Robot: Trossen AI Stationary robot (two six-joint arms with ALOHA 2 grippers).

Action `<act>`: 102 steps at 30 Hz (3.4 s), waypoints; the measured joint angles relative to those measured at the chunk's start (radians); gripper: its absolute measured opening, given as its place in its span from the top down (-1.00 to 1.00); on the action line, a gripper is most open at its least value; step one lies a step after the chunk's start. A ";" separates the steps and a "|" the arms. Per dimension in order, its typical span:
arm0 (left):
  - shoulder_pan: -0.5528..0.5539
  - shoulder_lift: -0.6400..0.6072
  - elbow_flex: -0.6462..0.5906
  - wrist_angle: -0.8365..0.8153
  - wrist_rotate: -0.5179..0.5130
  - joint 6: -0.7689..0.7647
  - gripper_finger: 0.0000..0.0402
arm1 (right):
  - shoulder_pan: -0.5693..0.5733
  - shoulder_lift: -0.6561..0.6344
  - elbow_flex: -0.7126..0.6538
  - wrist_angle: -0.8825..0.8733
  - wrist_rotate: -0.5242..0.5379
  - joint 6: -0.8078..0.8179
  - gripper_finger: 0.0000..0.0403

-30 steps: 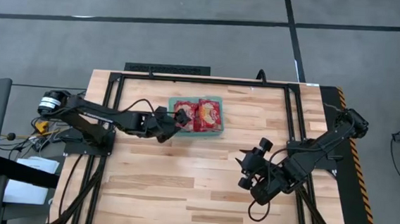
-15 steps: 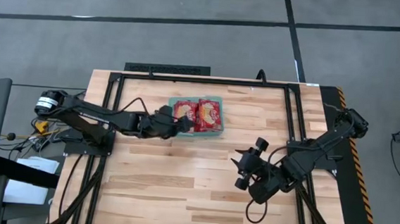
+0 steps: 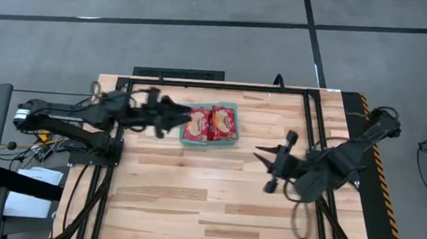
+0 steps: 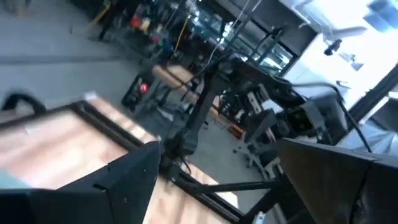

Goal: Sort popcorn bags into baskets
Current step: Return to Home Position

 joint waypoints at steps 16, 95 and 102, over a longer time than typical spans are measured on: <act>0.155 -0.138 -0.020 -0.053 0.327 0.244 -0.57 | -0.180 -0.160 0.013 -0.211 -0.319 0.217 0.77; 0.332 -0.970 -0.830 -0.127 0.061 0.235 -0.57 | -0.935 -1.225 -1.250 0.603 -1.027 0.133 0.79; 0.228 -0.974 -0.854 -0.173 -0.192 0.295 -0.57 | -0.932 -1.224 -1.249 0.546 -1.031 0.060 0.79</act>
